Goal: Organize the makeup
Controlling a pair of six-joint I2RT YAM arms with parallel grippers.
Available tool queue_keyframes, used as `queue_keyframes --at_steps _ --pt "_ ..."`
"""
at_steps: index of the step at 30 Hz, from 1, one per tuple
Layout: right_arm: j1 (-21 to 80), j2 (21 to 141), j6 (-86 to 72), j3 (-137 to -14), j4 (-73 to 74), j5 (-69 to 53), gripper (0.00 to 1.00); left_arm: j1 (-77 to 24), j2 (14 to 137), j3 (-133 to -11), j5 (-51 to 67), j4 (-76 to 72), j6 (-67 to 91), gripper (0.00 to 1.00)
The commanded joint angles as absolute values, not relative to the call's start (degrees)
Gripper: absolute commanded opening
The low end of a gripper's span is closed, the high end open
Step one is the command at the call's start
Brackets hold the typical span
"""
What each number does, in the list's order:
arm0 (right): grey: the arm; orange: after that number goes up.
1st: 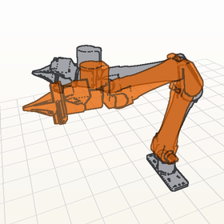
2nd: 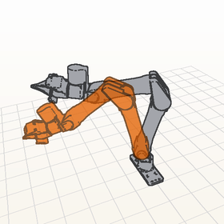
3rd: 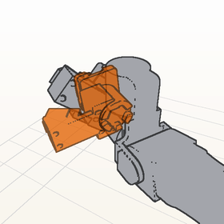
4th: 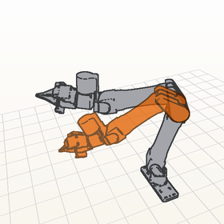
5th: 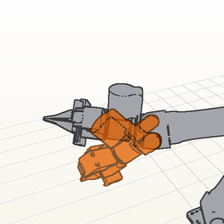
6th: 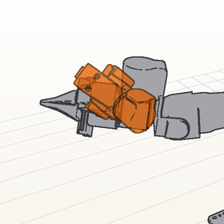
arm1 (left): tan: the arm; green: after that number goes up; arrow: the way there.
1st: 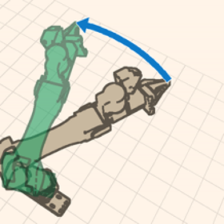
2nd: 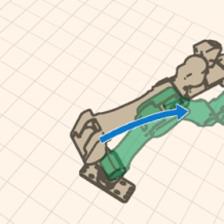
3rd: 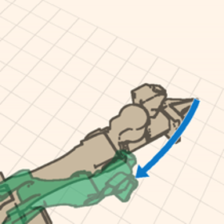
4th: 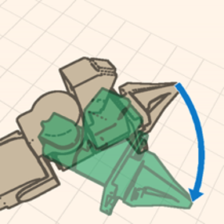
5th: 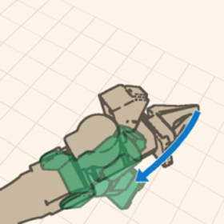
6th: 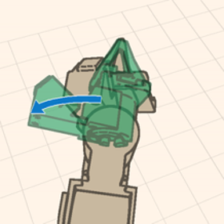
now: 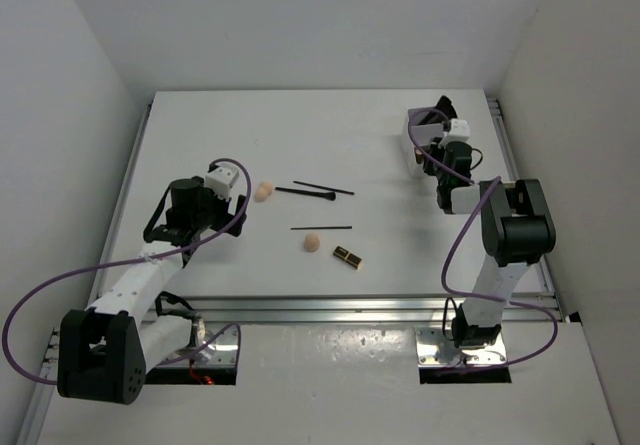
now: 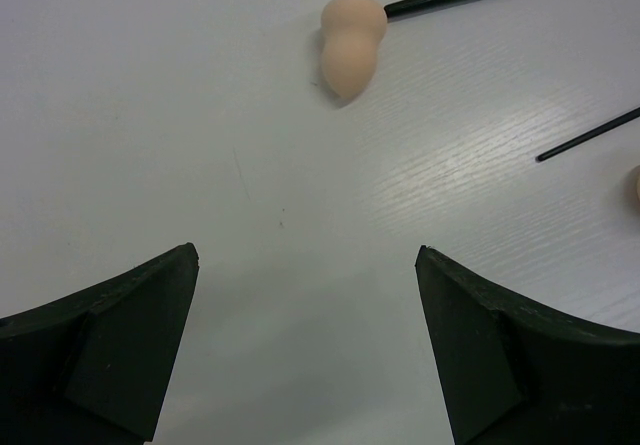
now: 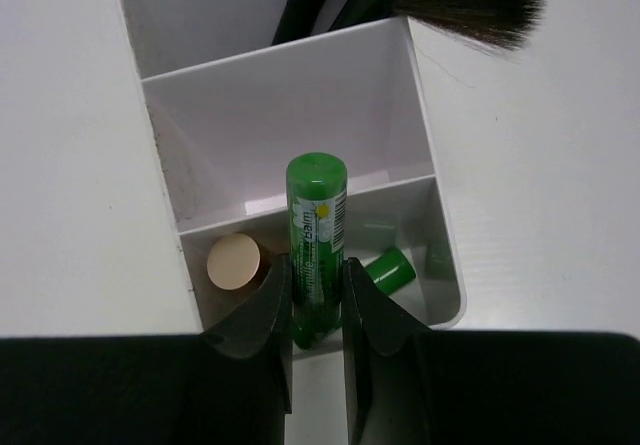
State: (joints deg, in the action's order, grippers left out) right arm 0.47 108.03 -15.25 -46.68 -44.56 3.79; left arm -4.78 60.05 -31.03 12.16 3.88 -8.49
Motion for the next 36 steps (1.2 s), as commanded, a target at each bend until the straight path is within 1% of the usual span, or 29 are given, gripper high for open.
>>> queue_keyframes --at_steps 1,6,10,13,16,17,18,21,26,27,29,30,34,36 --pt "0.79 105.65 -16.00 -45.18 -45.27 1.67 0.00 -4.13 59.24 -33.05 12.04 2.02 -8.96 0.96" --pt "2.63 103.28 -16.61 -45.26 -39.91 3.77 0.00 -4.13 58.71 -32.00 12.04 1.49 -8.96 0.97" --pt "6.67 103.62 -15.39 -48.42 -33.32 10.97 0.00 -4.13 58.19 -31.99 12.57 1.49 -8.44 0.97" --pt "7.82 104.59 -15.20 -50.09 -31.65 14.14 0.01 -4.13 57.66 -31.99 12.57 1.49 -8.44 0.97" --pt "7.73 104.50 -15.74 -50.54 -30.15 19.41 0.13 -4.13 57.13 -31.99 12.57 1.49 -8.44 0.97" --pt "7.47 104.15 -15.30 -50.62 -29.62 19.86 0.20 -4.13 57.13 -31.47 12.57 1.49 -8.44 0.97" --pt "7.30 103.98 -14.94 -50.80 -28.14 19.78 0.23 -4.13 57.13 -31.46 12.57 1.49 -8.44 0.97" --pt "6.86 102.66 -13.98 -50.54 -26.28 19.77 0.31 -4.13 56.60 -30.94 12.57 1.49 -8.44 0.97" --pt "5.27 100.11 -13.19 -50.10 -25.32 18.99 0.39 -4.13 56.60 -30.94 12.57 0.97 -8.44 0.97" --pt "5.01 99.59 -12.92 -50.36 -25.05 17.85 0.43 -4.13 56.60 -30.94 12.57 0.97 -8.44 0.97" --pt "4.49 98.71 -11.35 -51.23 -23.82 16.88 0.46 -4.13 56.60 -30.94 12.57 0.97 -8.44 0.97" --pt "4.22 98.44 -10.82 -51.94 -23.21 14.61 0.51 -4.13 56.60 -30.94 12.57 0.97 -8.44 0.97" --pt "3.34 97.74 -8.96 -55.36 -18.29 11.79 0.53 -4.13 56.07 -30.41 12.57 0.97 -8.44 0.99" --pt "2.38 97.91 -10.71 -55.81 -16.54 10.99 0.50 -4.13 56.07 -29.88 12.57 0.36 -8.44 0.99"
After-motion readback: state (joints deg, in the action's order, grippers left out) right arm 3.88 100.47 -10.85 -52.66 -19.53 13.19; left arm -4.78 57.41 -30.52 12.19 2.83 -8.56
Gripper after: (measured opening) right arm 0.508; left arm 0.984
